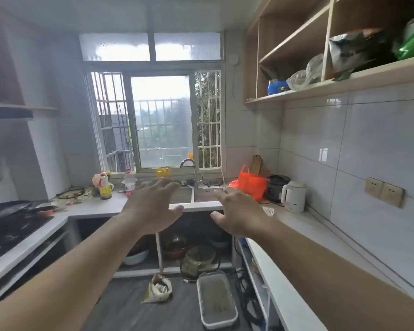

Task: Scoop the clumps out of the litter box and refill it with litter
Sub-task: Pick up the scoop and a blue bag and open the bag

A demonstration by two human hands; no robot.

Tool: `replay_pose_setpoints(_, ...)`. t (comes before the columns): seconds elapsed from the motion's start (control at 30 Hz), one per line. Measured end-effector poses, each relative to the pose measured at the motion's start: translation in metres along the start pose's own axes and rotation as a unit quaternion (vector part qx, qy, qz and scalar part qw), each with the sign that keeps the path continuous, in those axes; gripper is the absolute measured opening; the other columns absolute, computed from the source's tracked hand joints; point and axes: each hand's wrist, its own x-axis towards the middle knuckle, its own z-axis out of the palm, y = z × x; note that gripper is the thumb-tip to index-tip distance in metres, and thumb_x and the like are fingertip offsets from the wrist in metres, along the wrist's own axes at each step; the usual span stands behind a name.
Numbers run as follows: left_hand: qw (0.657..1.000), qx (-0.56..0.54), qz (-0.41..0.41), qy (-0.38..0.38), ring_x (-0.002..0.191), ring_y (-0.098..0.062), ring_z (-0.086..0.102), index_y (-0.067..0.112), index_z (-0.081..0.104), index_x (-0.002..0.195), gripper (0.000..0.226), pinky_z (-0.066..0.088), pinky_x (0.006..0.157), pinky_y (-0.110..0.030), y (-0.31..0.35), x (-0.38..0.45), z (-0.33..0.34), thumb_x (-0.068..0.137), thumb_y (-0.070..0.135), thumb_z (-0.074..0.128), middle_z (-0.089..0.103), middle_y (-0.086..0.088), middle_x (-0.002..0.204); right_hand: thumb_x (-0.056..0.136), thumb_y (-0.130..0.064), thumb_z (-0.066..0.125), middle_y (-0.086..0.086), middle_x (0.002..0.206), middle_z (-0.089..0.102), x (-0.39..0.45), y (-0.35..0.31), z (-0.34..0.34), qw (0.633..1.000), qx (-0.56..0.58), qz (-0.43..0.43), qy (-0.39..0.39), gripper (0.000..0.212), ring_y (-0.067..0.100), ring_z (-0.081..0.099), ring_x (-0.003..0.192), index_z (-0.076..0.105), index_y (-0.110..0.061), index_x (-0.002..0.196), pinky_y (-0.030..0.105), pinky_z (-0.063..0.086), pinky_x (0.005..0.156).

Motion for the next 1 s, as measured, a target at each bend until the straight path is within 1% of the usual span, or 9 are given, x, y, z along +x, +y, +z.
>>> replay_pose_setpoints(0.13,0.999,0.027,0.017,-0.018,0.148,-0.021,0.033,0.037,0.033,0.153,0.066,0.032,0.116,-0.045,0.007,0.039,-0.001,0.094,0.061,0.049,0.032,0.011,0.161,0.092,-0.044,0.054,0.008,0.142,0.051,0.029,0.038,-0.014,0.999,0.017,0.032,-0.010,0.059,0.030,0.044,0.133,0.044,-0.020,0.145,0.043,0.041,0.108)
replay_pose_setpoints(0.23,0.999,0.037,0.026,-0.017,0.146,-0.021,0.034,0.035,0.033,0.152,0.065,0.035,0.113,-0.046,0.010,0.062,0.001,0.095,0.060,0.048,0.031,0.010,0.161,0.092,-0.047,0.054,0.008,0.145,0.050,0.048,0.057,-0.022,0.999,0.012,0.045,0.000,0.062,0.029,0.045,0.134,0.042,-0.022,0.147,0.044,0.041,0.109)
replay_pose_setpoints(0.33,0.999,0.032,0.026,-0.014,0.148,-0.021,0.031,0.035,0.033,0.152,0.064,0.033,0.115,-0.047,0.006,0.081,0.009,0.094,0.059,0.048,0.031,0.009,0.162,0.093,-0.046,0.055,0.007,0.149,0.047,0.060,0.066,-0.020,0.999,0.016,0.048,0.009,0.065,0.027,0.044,0.135,0.039,-0.021,0.151,0.041,0.041,0.109)
replay_pose_setpoints(0.43,0.999,0.017,0.043,-0.012,0.149,-0.020,0.030,0.035,0.035,0.152,0.065,0.029,0.118,-0.048,0.000,0.099,0.029,0.093,0.060,0.048,0.033,0.009,0.161,0.093,-0.046,0.054,0.006,0.148,0.049,0.074,0.071,-0.009,0.998,0.020,0.057,0.014,0.065,0.027,0.046,0.133,0.040,-0.022,0.151,0.040,0.041,0.108)
replay_pose_setpoints(0.53,0.998,0.005,0.064,-0.011,0.149,-0.019,0.030,0.036,0.036,0.150,0.064,0.028,0.118,-0.048,-0.010,0.118,0.051,0.092,0.060,0.049,0.035,0.009,0.160,0.092,-0.045,0.054,0.006,0.145,0.051,0.088,0.072,0.002,0.997,0.020,0.068,0.018,0.061,0.027,0.047,0.131,0.044,-0.022,0.148,0.041,0.042,0.108)
replay_pose_setpoints(0.67,0.996,-0.013,0.091,-0.012,0.148,-0.020,0.031,0.033,0.037,0.150,0.064,0.030,0.119,-0.048,-0.034,0.148,0.076,0.093,0.060,0.048,0.035,0.007,0.160,0.094,-0.045,0.056,0.007,0.149,0.048,0.110,0.065,0.016,0.995,0.016,0.099,0.022,0.061,0.027,0.045,0.135,0.042,-0.022,0.149,0.041,0.040,0.109)
replay_pose_setpoints(0.73,0.994,-0.023,0.104,-0.006,0.146,-0.021,0.034,0.033,0.037,0.150,0.063,0.033,0.116,-0.047,-0.050,0.161,0.086,0.094,0.060,0.047,0.036,0.007,0.159,0.095,-0.044,0.058,0.006,0.148,0.048,0.124,0.058,0.023,0.993,0.022,0.113,0.029,0.061,0.025,0.047,0.133,0.042,-0.022,0.149,0.037,0.040,0.107)
replay_pose_setpoints(0.83,0.991,-0.036,0.130,0.004,0.146,-0.019,0.034,0.034,0.035,0.151,0.062,0.032,0.115,-0.044,-0.080,0.183,0.100,0.095,0.058,0.046,0.037,0.008,0.158,0.093,-0.040,0.062,0.006,0.141,0.054,0.146,0.045,0.037,0.987,0.066,0.136,0.048,0.053,0.022,0.052,0.126,0.052,-0.020,0.141,0.031,0.040,0.100)
replay_pose_setpoints(1.0,0.985,-0.068,0.158,0.008,0.143,-0.018,0.037,0.033,0.039,0.149,0.060,0.035,0.114,-0.043,-0.111,0.222,0.116,0.094,0.056,0.048,0.041,0.007,0.155,0.092,-0.038,0.064,0.003,0.149,0.048,0.182,0.040,0.053,0.982,0.065,0.170,0.046,0.062,0.019,0.046,0.135,0.046,-0.021,0.149,0.027,0.034,0.107)
